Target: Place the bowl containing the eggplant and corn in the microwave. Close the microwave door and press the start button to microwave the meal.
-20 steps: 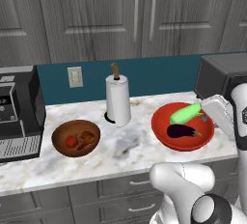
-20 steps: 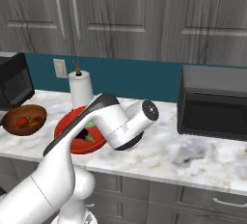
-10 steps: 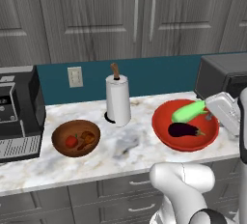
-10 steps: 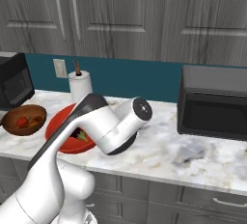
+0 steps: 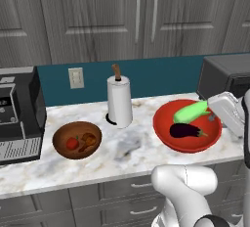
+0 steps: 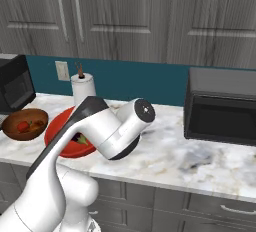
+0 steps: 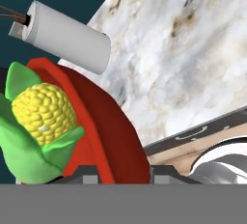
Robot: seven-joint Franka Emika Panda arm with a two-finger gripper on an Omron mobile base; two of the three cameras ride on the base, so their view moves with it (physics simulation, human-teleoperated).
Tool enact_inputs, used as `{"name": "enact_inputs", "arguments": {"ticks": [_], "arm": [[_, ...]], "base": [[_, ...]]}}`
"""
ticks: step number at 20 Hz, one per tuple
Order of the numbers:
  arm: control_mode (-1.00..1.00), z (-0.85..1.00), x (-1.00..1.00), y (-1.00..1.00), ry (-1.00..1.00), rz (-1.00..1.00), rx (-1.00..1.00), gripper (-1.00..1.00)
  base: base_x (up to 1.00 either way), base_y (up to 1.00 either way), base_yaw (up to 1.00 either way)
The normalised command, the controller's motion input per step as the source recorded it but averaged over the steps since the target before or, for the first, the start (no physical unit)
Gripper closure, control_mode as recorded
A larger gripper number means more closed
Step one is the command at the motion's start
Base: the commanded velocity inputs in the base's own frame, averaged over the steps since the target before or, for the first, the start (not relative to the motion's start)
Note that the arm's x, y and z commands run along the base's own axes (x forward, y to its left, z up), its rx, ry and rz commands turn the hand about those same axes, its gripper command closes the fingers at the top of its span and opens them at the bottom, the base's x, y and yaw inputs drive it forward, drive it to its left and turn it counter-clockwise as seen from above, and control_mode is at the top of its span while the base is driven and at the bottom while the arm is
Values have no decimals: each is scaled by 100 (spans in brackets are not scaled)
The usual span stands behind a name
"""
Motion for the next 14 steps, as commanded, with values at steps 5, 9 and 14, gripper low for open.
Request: {"name": "enact_inputs", "arguments": {"ticks": [5, 9, 14], "arm": [[100, 0, 0, 0, 0, 0, 0, 100], [100, 0, 0, 0, 0, 0, 0, 100], [100, 0, 0, 0, 0, 0, 0, 100]], "base": [[-13, 0, 0], [-67, 0, 0], [-66, 0, -2]]}}
